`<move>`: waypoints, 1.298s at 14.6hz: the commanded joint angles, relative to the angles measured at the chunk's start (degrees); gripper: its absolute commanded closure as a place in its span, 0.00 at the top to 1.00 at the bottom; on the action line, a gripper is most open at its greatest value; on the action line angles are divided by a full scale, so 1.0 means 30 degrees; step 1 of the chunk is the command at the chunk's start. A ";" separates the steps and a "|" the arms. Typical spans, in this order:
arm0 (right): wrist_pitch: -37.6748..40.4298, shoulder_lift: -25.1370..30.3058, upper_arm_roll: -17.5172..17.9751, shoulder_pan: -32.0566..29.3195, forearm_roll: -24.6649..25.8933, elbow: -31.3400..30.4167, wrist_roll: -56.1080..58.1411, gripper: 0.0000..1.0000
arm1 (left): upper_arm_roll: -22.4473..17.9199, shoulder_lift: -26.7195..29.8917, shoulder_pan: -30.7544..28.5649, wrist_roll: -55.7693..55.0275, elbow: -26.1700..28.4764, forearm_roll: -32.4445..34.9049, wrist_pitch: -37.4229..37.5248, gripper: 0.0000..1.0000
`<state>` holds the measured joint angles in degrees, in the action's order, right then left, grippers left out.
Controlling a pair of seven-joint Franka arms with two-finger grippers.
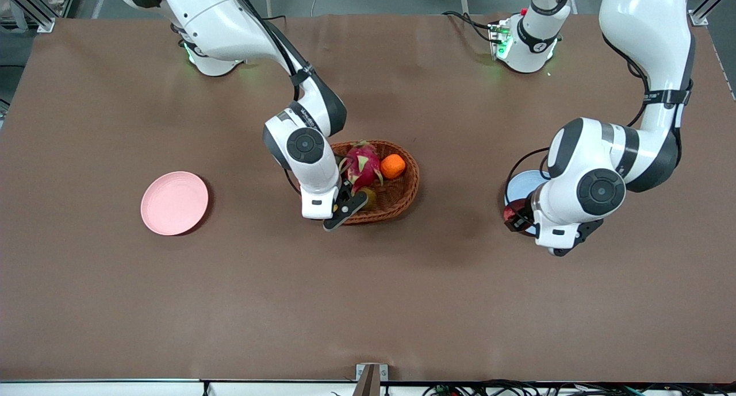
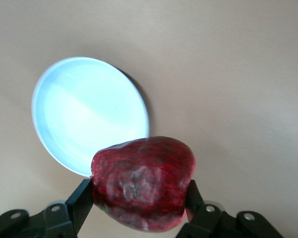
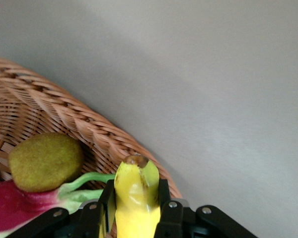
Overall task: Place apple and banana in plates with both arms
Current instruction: 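Lift the apple with the left gripper toward the blue plate, then carry the banana to the pink plate while the left gripper lowers the apple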
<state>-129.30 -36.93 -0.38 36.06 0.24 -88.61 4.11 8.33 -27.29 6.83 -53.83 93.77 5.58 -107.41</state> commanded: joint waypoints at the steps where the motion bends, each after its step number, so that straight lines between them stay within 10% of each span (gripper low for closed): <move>1: 0.3740 0.1381 0.0126 -0.1436 -0.0661 0.1375 -0.0139 0.03 | 0.0181 0.0308 -0.1045 0.1210 0.0676 0.0601 -0.0027 0.17; 14: 0.7272 0.2057 0.0067 -1.3094 -0.1754 -0.0345 0.0646 0.02 | 0.0327 -0.0248 -0.3128 0.4673 0.4954 0.0426 -0.3191 0.27; 16: 0.7154 0.1998 0.0067 -1.3453 -0.1487 -0.0607 0.1265 0.02 | 0.0327 -0.0483 -0.3157 0.4702 0.4808 0.0426 -0.3191 0.47; 18: 0.7154 0.1998 0.0009 -1.3541 -0.1340 -0.1366 0.1295 0.02 | 0.0327 -0.0338 -0.3128 0.4702 0.4691 0.0426 -0.3162 1.00; 19: 0.6980 0.1998 0.0009 -1.3861 -0.1310 -0.1689 0.1295 0.03 | 0.0327 -0.0105 -0.3070 0.4702 0.4661 0.0426 -0.3104 1.00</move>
<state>-107.32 -32.10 -1.46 -4.39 -5.16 -90.39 8.23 9.24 -28.95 -2.50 -39.67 108.10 6.53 -116.96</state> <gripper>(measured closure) 0.621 0.137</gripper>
